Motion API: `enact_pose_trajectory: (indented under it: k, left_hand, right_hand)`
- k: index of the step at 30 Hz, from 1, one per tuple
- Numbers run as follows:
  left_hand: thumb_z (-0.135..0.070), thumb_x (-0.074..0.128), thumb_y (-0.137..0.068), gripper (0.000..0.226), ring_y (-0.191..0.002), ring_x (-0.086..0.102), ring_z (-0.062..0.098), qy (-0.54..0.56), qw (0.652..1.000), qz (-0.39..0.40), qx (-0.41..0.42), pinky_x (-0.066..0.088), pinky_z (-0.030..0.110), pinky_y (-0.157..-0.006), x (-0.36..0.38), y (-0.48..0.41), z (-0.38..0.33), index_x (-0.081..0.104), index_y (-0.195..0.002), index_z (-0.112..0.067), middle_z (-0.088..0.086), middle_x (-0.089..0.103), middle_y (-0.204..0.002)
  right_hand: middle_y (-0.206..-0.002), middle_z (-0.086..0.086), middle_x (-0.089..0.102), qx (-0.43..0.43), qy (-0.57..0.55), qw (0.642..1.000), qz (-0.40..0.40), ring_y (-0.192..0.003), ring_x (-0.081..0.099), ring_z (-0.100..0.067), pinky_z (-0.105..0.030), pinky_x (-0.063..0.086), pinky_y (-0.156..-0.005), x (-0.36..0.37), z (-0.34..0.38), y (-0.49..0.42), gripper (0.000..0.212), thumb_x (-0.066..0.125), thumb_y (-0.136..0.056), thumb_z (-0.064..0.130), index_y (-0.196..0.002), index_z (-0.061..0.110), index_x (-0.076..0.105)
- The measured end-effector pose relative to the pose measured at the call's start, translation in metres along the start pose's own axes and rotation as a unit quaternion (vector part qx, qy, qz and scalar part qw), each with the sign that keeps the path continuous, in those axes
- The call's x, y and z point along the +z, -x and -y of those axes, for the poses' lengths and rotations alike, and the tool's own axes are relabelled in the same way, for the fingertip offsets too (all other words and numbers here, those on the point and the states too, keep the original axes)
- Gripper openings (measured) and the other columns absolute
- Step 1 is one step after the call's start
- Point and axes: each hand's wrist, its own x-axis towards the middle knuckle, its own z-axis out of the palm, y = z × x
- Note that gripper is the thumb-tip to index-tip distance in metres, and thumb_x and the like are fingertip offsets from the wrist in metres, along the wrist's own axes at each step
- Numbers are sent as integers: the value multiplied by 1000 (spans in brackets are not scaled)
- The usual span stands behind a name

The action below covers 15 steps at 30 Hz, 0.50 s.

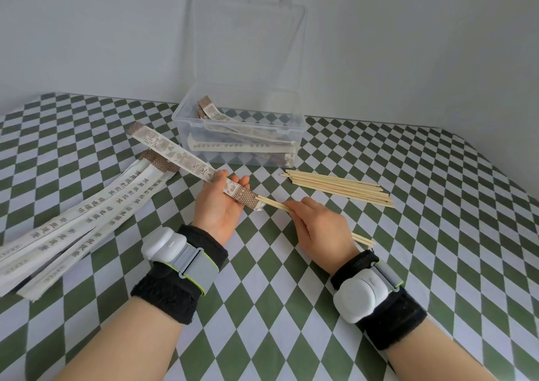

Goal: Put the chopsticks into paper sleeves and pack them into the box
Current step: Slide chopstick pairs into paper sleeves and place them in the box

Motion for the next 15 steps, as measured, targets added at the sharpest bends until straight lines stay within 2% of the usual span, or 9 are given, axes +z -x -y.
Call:
enact_pose_trajectory:
  k: [3,8,15]
  left_hand:
    - [-17,45,-98,18,-85,58,21,5,1000,-2,5,47,40,-94,0,0,-1,39,-115,-12,6,46,-87]
    - [-19,43,-99,13,-84,59,20,23,1000,-9,5,49,38,-90,-1,-1,-2,42,-109,-11,6,48,-84]
    - [-17,42,-99,9,-85,59,21,27,1000,-9,2,50,39,-88,1,2,-3,47,-94,-12,7,47,-84]
  right_hand:
    - [-76,2,57,15,2,1000,-6,-59,42,-10,-15,27,-45,0,0,1,34,36,-92,24,-111,18,63]
    - [-71,6,56,24,9,1000,-8,-56,46,-11,-26,40,-43,-3,3,1,34,35,-91,26,-107,21,65]
    - [-65,8,53,24,37,998,-34,-53,44,-10,-23,35,-38,-4,5,0,27,42,-89,22,-99,21,68]
